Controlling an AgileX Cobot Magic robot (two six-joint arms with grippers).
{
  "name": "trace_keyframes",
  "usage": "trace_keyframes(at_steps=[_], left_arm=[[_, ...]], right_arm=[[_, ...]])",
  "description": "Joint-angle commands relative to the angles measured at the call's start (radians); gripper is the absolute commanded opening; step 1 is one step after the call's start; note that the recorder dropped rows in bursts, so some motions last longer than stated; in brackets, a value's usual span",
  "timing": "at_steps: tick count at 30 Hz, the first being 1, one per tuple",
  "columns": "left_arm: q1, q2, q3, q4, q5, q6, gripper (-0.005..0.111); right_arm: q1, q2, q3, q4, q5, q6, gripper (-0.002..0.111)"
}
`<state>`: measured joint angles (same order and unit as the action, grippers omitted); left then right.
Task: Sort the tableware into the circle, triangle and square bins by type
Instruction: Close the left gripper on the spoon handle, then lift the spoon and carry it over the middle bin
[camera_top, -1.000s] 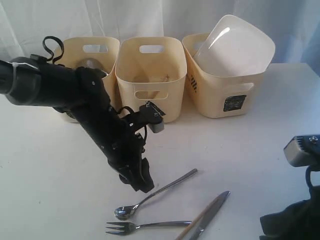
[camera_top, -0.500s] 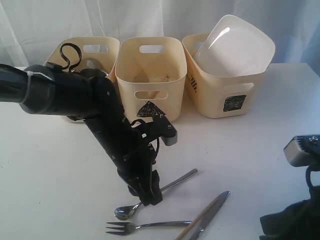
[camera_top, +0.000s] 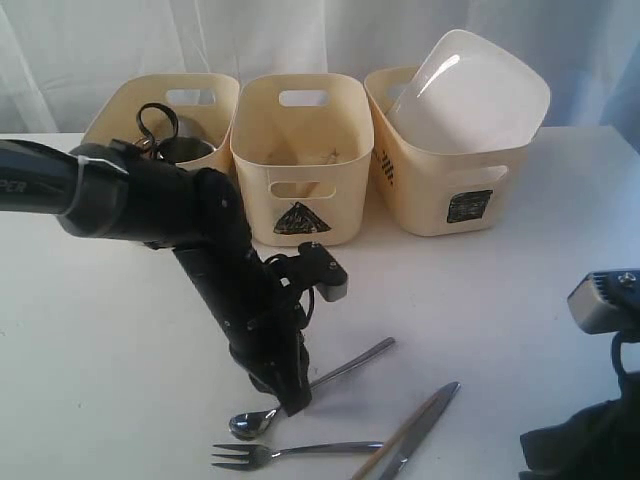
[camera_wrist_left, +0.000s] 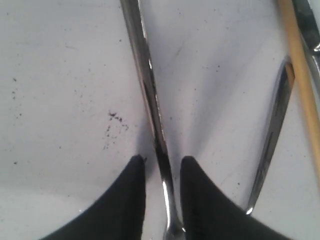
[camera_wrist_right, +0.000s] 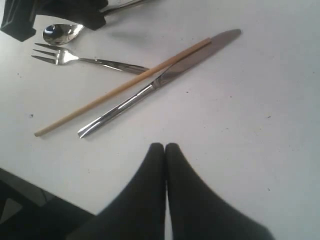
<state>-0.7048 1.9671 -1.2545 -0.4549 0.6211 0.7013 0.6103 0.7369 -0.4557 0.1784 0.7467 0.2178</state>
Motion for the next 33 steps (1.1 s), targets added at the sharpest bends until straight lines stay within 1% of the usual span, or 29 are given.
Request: trace_keyframes(at_steps=[1,2,3,12,25,29,33], left_arm=[[-0.006,0.022,0.01,0.008,0.079,-0.015,0.006],[-0.006,0.022,0.01,0.008,0.083,-0.015,0.0],[-0.006,0.022,0.01,0.008,0.084,-0.015,0.0],[-0.006,0.008,0.007,0.008,0.07,-0.015,0.0],[-0.006,-0.1,0.007,0.045,-0.005,-0.015,0.0],[-0.006,-0.137,0.007,0.053,-0.045,-0.015,0.0],[-0.006,-0.188,0.007,0.066,-0.148,-0.015,0.0]], right_arm=[[-0.003,-0.006,0.008,-0.003,-0.002,0.002,0.0],[-0.003,-0.006,0.008,-0.003,-0.002,0.002,0.0],[-0.003,-0.006,0.008,-0.003,-0.002,0.002,0.0],[-0.003,-0.006,0.008,-0.003,-0.002,0.002,0.0],[-0.003,-0.006,0.008,-0.003,-0.002,0.002,0.0],[-0.003,-0.006,0.008,-0.003,-0.002,0.002,0.0],[-0.003,-0.006,0.008,-0.003,-0.002,0.002,0.0]])
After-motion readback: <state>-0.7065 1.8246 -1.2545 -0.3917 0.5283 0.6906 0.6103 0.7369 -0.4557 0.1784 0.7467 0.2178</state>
